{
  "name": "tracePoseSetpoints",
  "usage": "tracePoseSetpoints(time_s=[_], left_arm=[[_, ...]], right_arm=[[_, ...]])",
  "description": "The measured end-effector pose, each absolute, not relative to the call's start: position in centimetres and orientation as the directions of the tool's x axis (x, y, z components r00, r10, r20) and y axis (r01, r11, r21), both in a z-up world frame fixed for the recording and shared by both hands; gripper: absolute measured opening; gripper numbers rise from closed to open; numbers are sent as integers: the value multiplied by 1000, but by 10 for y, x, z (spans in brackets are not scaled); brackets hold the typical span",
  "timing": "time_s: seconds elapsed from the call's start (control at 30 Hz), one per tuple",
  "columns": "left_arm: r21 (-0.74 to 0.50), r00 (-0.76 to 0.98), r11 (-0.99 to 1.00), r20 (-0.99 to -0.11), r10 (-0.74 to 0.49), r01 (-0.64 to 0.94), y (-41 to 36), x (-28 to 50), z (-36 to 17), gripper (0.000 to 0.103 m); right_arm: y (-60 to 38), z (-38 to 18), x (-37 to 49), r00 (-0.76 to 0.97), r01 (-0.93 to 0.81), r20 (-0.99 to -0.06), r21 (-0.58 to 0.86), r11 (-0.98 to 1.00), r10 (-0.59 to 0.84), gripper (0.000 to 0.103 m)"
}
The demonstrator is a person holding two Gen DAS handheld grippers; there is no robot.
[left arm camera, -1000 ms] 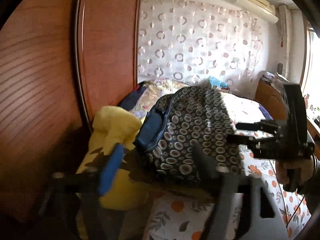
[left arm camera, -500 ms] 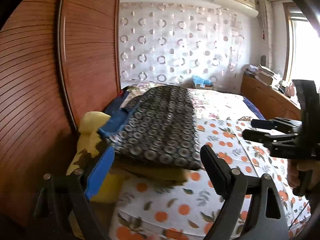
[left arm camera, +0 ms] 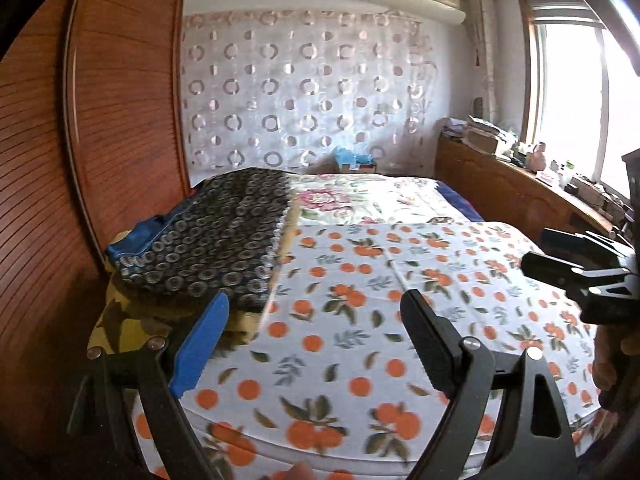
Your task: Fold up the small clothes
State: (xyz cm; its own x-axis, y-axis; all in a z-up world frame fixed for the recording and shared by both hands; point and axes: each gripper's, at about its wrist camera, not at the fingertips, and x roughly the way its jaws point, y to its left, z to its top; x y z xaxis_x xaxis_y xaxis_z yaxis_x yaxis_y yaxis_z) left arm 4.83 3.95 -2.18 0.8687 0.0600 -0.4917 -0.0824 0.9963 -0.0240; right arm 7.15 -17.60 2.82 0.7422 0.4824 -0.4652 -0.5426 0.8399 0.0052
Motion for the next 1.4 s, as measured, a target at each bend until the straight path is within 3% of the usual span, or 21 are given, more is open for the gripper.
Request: tracePoseSetpoints(time_s=[0.57, 1.4], left_arm=[[10, 918, 1000, -398, -4, 9, -21, 38, 42, 88], [2, 920, 1000, -392, 15, -16, -22, 33, 40, 88]], right_arm=[[-222, 54, -11, 878, -375, -310, 25, 926, 364, 85], [-211, 42, -20, 896, -341, -296, 23, 940, 332, 85]])
